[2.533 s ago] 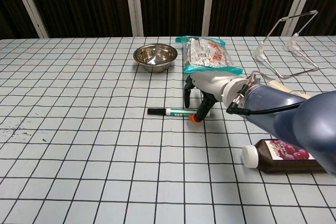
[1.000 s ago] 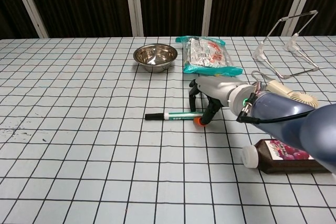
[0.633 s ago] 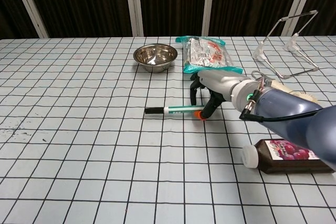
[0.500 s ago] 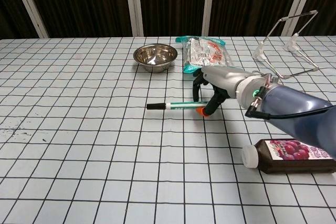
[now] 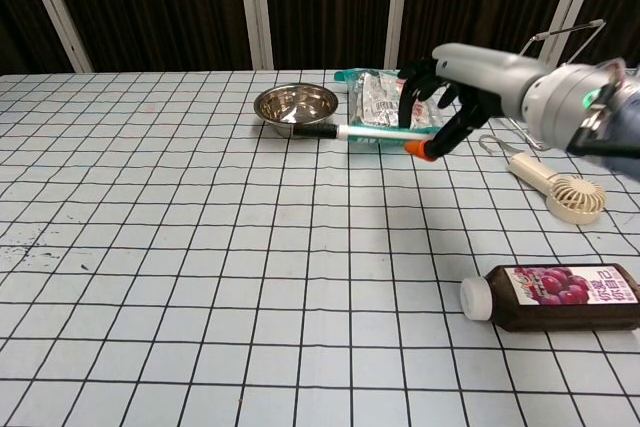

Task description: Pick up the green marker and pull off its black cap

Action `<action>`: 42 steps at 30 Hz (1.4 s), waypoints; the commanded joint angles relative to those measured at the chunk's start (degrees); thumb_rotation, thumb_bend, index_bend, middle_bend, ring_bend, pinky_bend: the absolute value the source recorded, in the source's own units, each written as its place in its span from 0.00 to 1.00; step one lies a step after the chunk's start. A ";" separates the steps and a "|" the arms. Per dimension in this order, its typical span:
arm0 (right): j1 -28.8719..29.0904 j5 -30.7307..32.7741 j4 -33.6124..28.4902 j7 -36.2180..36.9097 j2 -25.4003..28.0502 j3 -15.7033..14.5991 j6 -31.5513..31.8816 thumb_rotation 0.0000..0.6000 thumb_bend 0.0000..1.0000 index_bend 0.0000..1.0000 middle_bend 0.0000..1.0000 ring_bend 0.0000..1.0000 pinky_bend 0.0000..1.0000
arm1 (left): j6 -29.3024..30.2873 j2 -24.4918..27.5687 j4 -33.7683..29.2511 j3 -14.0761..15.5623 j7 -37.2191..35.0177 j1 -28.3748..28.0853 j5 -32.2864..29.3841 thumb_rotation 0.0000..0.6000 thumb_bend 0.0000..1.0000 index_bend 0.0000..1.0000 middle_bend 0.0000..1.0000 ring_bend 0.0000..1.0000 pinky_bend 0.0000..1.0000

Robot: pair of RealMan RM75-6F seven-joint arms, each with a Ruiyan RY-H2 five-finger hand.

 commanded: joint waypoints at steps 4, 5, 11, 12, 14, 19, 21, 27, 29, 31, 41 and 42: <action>-2.26 0.63 -17.23 -4.74 11.94 3.26 6.34 1.00 0.52 0.74 0.08 0.18 0.19 | -1.22 -2.74 -5.51 -0.53 4.25 -3.03 3.44 1.00 0.33 0.23 0.01 0.00 0.00; -2.16 1.02 -18.43 -5.39 12.67 3.49 6.70 1.00 0.52 0.74 0.08 0.18 0.19 | -1.43 -3.13 -6.13 -0.61 4.69 -3.35 3.60 1.00 0.33 0.24 0.02 0.00 0.00; 0.26 4.20 -27.55 -11.11 16.41 5.68 9.81 1.00 0.52 0.74 0.08 0.18 0.19 | -3.37 -8.04 -10.88 -1.82 7.99 -6.99 5.86 1.00 0.33 0.28 0.04 0.00 0.00; 0.80 4.70 -28.75 -11.87 16.55 5.98 10.36 1.00 0.52 0.74 0.08 0.18 0.19 | -3.71 -9.00 -11.21 -2.00 8.87 -7.57 6.05 1.00 0.33 0.28 0.04 0.00 0.00; 2.05 5.75 -31.21 -13.32 16.52 6.70 11.50 1.00 0.52 0.74 0.08 0.18 0.19 | -4.72 -10.90 -11.96 -2.39 10.85 -8.85 6.15 1.00 0.33 0.29 0.05 0.00 0.00; 5.93 9.44 -33.98 -16.62 14.99 8.11 13.74 1.00 0.52 0.75 0.08 0.18 0.19 | -5.99 -14.95 -14.00 -3.66 14.83 -11.38 6.10 1.00 0.33 0.32 0.07 0.00 0.00; 7.52 11.05 -33.98 -17.54 13.68 8.30 14.64 1.00 0.52 0.75 0.08 0.18 0.19 | -6.34 -15.81 -15.41 -3.84 16.20 -12.02 6.26 1.00 0.33 0.33 0.07 0.00 0.00; 10.66 13.57 -33.34 -18.79 9.75 7.34 16.91 1.00 0.52 0.75 0.08 0.18 0.19 | -6.66 -17.72 -16.73 -4.46 20.27 -13.21 5.82 1.00 0.33 0.35 0.08 0.00 0.00; 11.33 13.88 -32.99 -18.72 8.71 7.22 17.35 1.00 0.52 0.75 0.08 0.18 0.19 | -6.61 -18.34 -16.70 -4.57 20.36 -13.42 5.56 1.00 0.33 0.35 0.08 0.00 0.00; 12.23 14.64 -32.16 -18.62 7.46 7.47 17.95 1.00 0.53 0.75 0.08 0.18 0.19 | -6.44 -19.04 -16.33 -4.57 19.97 -13.54 5.24 1.00 0.33 0.35 0.08 0.00 0.00; 16.50 18.98 -29.32 -18.06 3.19 11.11 20.86 1.00 0.55 0.75 0.08 0.19 0.19 | -6.53 -20.44 -14.75 -3.89 18.30 -13.99 5.11 1.00 0.33 0.36 0.09 0.00 0.00; 17.12 19.56 -29.14 -18.41 2.92 11.65 21.22 1.00 0.55 0.75 0.08 0.19 0.19 | -6.64 -20.59 -14.60 -3.90 18.13 -14.13 5.02 1.00 0.33 0.36 0.09 0.00 0.00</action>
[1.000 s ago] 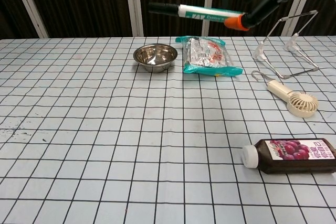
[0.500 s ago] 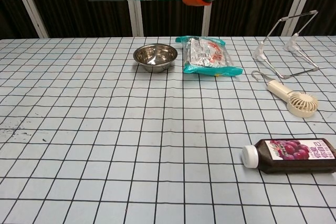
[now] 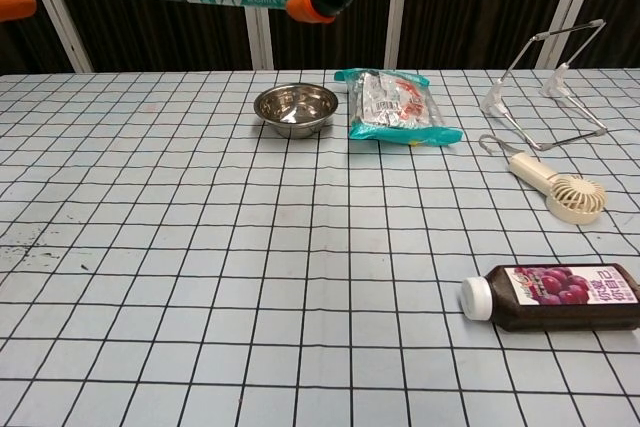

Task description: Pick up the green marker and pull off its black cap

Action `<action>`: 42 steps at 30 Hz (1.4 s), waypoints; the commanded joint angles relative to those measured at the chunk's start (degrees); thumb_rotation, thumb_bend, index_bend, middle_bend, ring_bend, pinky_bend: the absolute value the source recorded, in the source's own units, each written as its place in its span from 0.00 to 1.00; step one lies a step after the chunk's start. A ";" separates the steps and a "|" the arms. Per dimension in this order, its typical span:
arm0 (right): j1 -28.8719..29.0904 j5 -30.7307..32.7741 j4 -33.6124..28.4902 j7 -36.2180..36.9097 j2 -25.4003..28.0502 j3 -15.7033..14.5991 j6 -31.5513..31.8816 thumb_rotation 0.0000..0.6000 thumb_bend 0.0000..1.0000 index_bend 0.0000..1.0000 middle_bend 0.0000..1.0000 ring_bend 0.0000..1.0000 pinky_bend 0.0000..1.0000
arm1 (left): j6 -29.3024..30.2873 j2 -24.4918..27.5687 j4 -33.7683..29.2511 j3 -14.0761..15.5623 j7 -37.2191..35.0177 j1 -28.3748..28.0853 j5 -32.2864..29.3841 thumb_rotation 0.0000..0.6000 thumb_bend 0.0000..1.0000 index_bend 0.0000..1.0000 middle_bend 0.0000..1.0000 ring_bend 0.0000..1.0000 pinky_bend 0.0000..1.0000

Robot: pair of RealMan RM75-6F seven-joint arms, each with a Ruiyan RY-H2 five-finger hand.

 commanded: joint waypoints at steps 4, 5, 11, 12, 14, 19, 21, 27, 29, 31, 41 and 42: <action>3.17 3.23 0.72 -1.20 -1.36 3.04 1.67 1.00 0.55 0.75 0.08 0.19 0.19 | -0.35 -0.79 1.01 0.11 -0.46 -0.50 -0.26 1.00 0.33 0.36 0.09 0.00 0.00; 3.58 3.58 0.65 -1.42 -1.40 3.32 1.80 1.00 0.55 0.75 0.08 0.19 0.19 | -0.29 -0.96 1.25 0.13 -0.58 -0.54 -0.22 1.00 0.33 0.36 0.09 0.00 0.00; 5.56 3.91 -1.02 -2.79 -1.54 3.98 3.11 1.00 0.55 0.75 0.08 0.19 0.19 | 0.01 -2.01 2.82 -0.45 -2.40 -1.12 -0.23 1.00 0.36 0.38 0.10 0.00 0.00; 5.84 4.16 -1.16 -2.90 -1.64 4.12 3.48 1.00 0.55 0.75 0.08 0.19 0.19 | 0.11 -2.23 3.09 -0.46 -2.53 -1.21 -0.04 1.00 0.36 0.38 0.10 0.00 0.00; 6.34 4.60 -1.33 -3.01 -1.80 4.31 4.00 1.00 0.55 0.75 0.08 0.19 0.19 | 0.20 -2.60 3.44 -0.38 -2.57 -1.37 0.29 1.00 0.36 0.39 0.10 0.00 0.00; 7.01 5.14 -1.69 -2.98 -1.90 4.21 4.74 1.00 0.55 0.75 0.08 0.19 0.19 | 0.64 -3.35 4.00 -0.54 -2.62 -1.70 0.86 1.00 0.37 0.43 0.12 0.00 0.00; 7.15 5.31 -1.74 -2.80 -1.86 4.17 4.95 1.00 0.55 0.75 0.08 0.19 0.19 | 1.19 -3.83 4.31 -0.83 -3.10 -1.86 1.39 1.00 0.39 0.44 0.13 0.00 0.00; 7.24 6.00 -1.71 -1.98 -1.41 4.04 4.96 1.00 0.56 0.76 0.08 0.19 0.19 | 1.77 -4.38 4.63 -1.05 -3.13 -2.11 1.90 1.00 0.39 0.45 0.13 0.00 0.00; 7.20 6.01 -1.70 -1.65 -1.30 3.90 4.82 1.00 0.56 0.76 0.08 0.19 0.19 | 1.73 -4.43 4.59 -1.09 -2.92 -2.20 1.83 1.00 0.39 0.46 0.14 0.00 0.00; 7.18 5.99 -1.74 -1.34 -1.12 3.72 4.60 1.00 0.56 0.76 0.08 0.19 0.19 | 1.65 -4.51 4.54 -1.23 -2.69 -2.33 1.57 1.00 0.39 0.47 0.15 0.00 0.00; 7.36 5.56 -2.48 -0.57 -0.20 3.15 4.52 1.00 0.56 0.76 0.08 0.19 0.19 | 1.15 -5.82 4.96 -1.61 -1.29 -3.29 0.88 1.00 0.42 0.52 0.18 0.00 0.00; 7.36 5.56 -2.54 -0.51 -0.16 3.11 4.52 1.00 0.56 0.76 0.08 0.19 0.19 | 1.09 -5.89 5.00 -1.64 -1.11 -3.35 0.79 1.00 0.42 0.52 0.18 0.00 0.00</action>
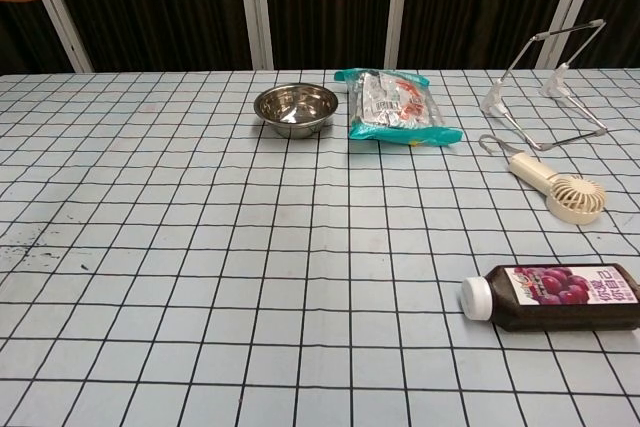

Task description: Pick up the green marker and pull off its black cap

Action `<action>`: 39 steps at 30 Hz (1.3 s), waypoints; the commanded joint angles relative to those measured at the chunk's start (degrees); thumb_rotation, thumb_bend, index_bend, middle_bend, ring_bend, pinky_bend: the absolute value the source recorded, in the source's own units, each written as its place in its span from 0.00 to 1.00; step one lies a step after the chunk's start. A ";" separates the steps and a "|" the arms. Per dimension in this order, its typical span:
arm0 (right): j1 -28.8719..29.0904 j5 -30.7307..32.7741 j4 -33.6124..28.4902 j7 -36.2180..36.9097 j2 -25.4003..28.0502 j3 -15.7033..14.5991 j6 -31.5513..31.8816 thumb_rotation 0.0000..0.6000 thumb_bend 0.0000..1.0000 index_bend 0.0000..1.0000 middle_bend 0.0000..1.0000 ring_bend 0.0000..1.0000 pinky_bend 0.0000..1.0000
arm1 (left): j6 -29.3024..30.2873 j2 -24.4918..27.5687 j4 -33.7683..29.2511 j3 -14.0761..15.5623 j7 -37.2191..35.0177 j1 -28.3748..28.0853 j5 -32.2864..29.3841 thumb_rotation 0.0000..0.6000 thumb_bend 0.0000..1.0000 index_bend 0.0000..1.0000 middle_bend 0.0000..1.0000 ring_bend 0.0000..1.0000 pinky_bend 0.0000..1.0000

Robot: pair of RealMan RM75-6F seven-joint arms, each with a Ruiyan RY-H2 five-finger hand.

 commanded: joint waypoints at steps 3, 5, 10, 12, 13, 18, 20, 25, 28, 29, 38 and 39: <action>0.00 -0.05 -0.28 0.45 0.27 -0.21 0.07 1.00 0.56 0.76 0.08 0.19 0.19 | -0.23 -0.39 0.07 -0.16 0.49 -0.36 -0.41 1.00 0.42 0.52 0.18 0.00 0.00; -0.05 -0.28 -0.55 0.66 0.50 -0.40 0.05 1.00 0.56 0.76 0.08 0.19 0.19 | -0.33 -0.40 0.08 -0.18 0.68 -0.48 -0.54 1.00 0.42 0.52 0.18 0.00 0.00; -0.01 -0.62 -0.74 1.05 0.83 -0.68 -0.02 1.00 0.56 0.76 0.08 0.19 0.19 | -0.23 -0.51 0.00 -0.34 0.77 -0.71 -0.56 1.00 0.42 0.53 0.19 0.00 0.00; 0.02 -0.57 -0.80 1.18 0.90 -0.75 -0.05 1.00 0.56 0.76 0.08 0.19 0.19 | -0.26 -0.60 0.04 -0.26 0.97 -0.74 -0.67 1.00 0.42 0.53 0.20 0.00 0.00; 0.03 -0.55 -0.82 1.22 0.93 -0.77 -0.05 1.00 0.56 0.76 0.08 0.19 0.19 | -0.32 -0.60 0.02 -0.22 1.06 -0.74 -0.78 1.00 0.42 0.53 0.20 0.00 0.00; 0.19 -0.45 -0.93 1.44 1.09 -0.88 -0.05 1.00 0.56 0.76 0.08 0.19 0.19 | -0.60 -0.79 0.12 -0.12 1.12 -0.99 -1.05 1.00 0.43 0.54 0.21 0.00 0.00; 0.27 -0.47 -1.00 1.53 1.16 -0.88 -0.01 1.00 0.56 0.76 0.08 0.19 0.19 | -0.56 -0.97 0.25 -0.18 1.05 -1.12 -0.97 1.00 0.44 0.55 0.22 0.00 0.00; 0.49 -0.42 -1.24 1.68 1.26 -0.93 0.11 1.00 0.57 0.76 0.08 0.19 0.19 | -0.50 -1.59 0.66 -0.24 1.26 -1.50 -0.73 1.00 0.45 0.57 0.23 0.00 0.00; 0.45 -0.40 -1.27 2.08 1.33 -1.08 0.06 1.00 0.57 0.76 0.08 0.19 0.19 | -0.41 -1.88 0.71 -0.34 1.77 -1.63 -0.91 1.00 0.45 0.58 0.24 0.00 0.00; 0.41 -0.44 -1.28 2.15 1.39 -1.17 0.04 1.00 0.57 0.76 0.08 0.19 0.19 | -0.34 -1.92 0.70 -0.38 1.78 -1.64 -0.90 1.00 0.45 0.58 0.24 0.00 0.00; -0.37 -0.52 -1.39 3.19 2.32 -1.95 -0.43 1.00 0.57 0.76 0.08 0.19 0.19 | 0.37 -1.29 0.51 -0.28 2.07 -1.07 -1.58 1.00 0.47 0.60 0.25 0.00 0.00; -0.48 -0.50 -1.39 3.35 2.43 -2.05 -0.58 1.00 0.57 0.76 0.08 0.19 0.19 | 0.33 -1.18 0.47 -0.19 2.07 -1.00 -1.76 1.00 0.47 0.60 0.25 0.00 0.00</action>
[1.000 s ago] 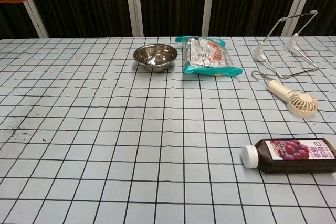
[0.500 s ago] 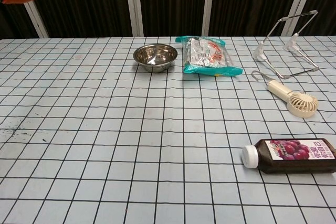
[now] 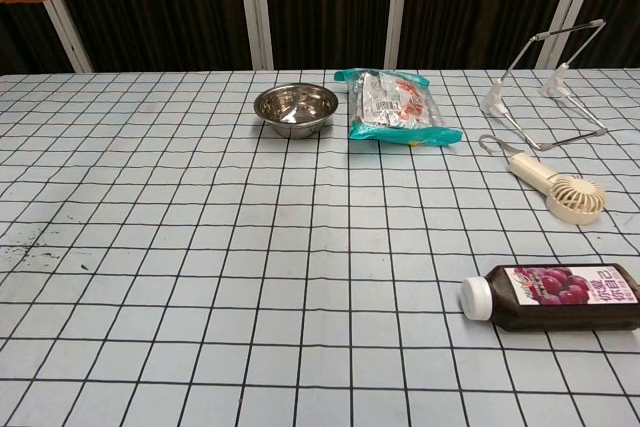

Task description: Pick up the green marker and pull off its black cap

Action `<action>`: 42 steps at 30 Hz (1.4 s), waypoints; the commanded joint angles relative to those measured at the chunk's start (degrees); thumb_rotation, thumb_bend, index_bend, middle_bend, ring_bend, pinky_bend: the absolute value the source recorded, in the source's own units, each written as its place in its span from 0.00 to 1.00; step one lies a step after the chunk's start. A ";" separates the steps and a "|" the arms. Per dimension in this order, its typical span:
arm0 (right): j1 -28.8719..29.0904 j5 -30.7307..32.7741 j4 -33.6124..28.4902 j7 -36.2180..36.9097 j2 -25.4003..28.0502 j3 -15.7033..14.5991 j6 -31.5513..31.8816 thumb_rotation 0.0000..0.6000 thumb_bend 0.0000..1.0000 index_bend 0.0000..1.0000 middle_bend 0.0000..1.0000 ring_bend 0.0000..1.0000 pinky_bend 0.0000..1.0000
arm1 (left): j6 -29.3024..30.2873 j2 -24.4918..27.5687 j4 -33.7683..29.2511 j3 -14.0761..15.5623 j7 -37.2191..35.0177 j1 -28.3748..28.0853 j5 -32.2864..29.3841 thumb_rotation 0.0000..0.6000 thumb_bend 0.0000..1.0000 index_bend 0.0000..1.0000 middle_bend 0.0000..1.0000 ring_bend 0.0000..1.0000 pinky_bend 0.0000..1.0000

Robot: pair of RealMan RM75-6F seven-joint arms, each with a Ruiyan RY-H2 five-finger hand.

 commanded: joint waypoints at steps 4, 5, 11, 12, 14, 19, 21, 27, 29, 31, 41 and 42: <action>-0.53 -0.23 0.13 0.65 0.48 -0.64 -0.49 1.00 0.57 0.76 0.08 0.19 0.19 | 0.00 0.34 0.13 0.35 -0.31 0.34 -0.59 1.00 0.47 0.60 0.25 0.00 0.00; -0.67 -0.27 0.18 0.84 0.57 -0.72 -0.55 1.00 0.57 0.76 0.08 0.19 0.19 | 0.06 0.39 0.25 0.40 -0.47 0.41 -0.65 1.00 0.47 0.60 0.25 0.00 0.00; -1.89 -0.62 0.68 1.71 1.56 -1.93 -1.12 1.00 0.57 0.76 0.08 0.19 0.19 | 1.48 1.17 0.85 0.59 -2.53 1.33 -0.14 1.00 0.47 0.60 0.25 0.00 0.00; -2.22 -0.80 0.83 1.97 1.76 -2.27 -1.32 1.00 0.57 0.76 0.08 0.19 0.19 | 1.89 1.49 0.90 0.68 -3.01 1.63 0.11 1.00 0.47 0.60 0.25 0.00 0.00; -3.00 -1.21 1.27 2.73 2.10 -3.07 -1.90 1.00 0.57 0.76 0.08 0.19 0.19 | 2.77 2.39 0.94 1.02 -4.16 2.37 0.67 1.00 0.47 0.60 0.25 0.00 0.00; -5.42 -3.02 3.27 5.69 2.56 -5.76 -4.47 1.00 0.57 0.76 0.08 0.19 0.19 | 4.68 5.46 2.02 3.26 -6.81 5.24 1.26 1.00 0.47 0.60 0.24 0.00 0.00; -6.62 -4.24 4.49 7.31 2.71 -7.12 -5.95 1.00 0.57 0.76 0.08 0.19 0.19 | 5.56 6.42 3.29 4.27 -8.53 6.56 1.25 1.00 0.47 0.60 0.24 0.00 0.00; -9.46 -8.13 7.97 11.40 2.34 -10.46 -9.53 1.00 0.57 0.77 0.08 0.19 0.19 | 4.38 6.44 9.62 6.69 -12.97 8.34 -0.88 1.00 0.47 0.61 0.24 0.00 0.00; -10.15 -9.46 8.86 12.30 2.03 -11.22 -10.14 1.00 0.57 0.77 0.08 0.19 0.19 | 2.63 5.20 12.75 6.99 -13.81 8.02 -2.25 1.00 0.47 0.61 0.24 0.00 0.00; -10.69 -10.27 9.42 13.00 1.77 -11.69 -10.54 1.00 0.57 0.77 0.08 0.19 0.19 | 0.80 3.60 15.93 6.77 -14.34 7.42 -3.97 1.00 0.47 0.61 0.24 0.00 0.00; -12.81 -13.81 11.25 14.08 0.88 -13.63 -11.65 1.00 0.57 0.77 0.08 0.19 0.19 | -9.02 -8.73 33.73 2.94 -21.97 0.65 -9.38 1.00 0.47 0.60 0.20 0.00 0.00; -12.97 -13.89 11.36 14.11 0.86 -13.67 -11.72 1.00 0.57 0.77 0.08 0.19 0.19 | -9.57 -9.81 35.30 2.72 -22.43 -0.01 -9.39 1.00 0.47 0.60 0.20 0.00 0.00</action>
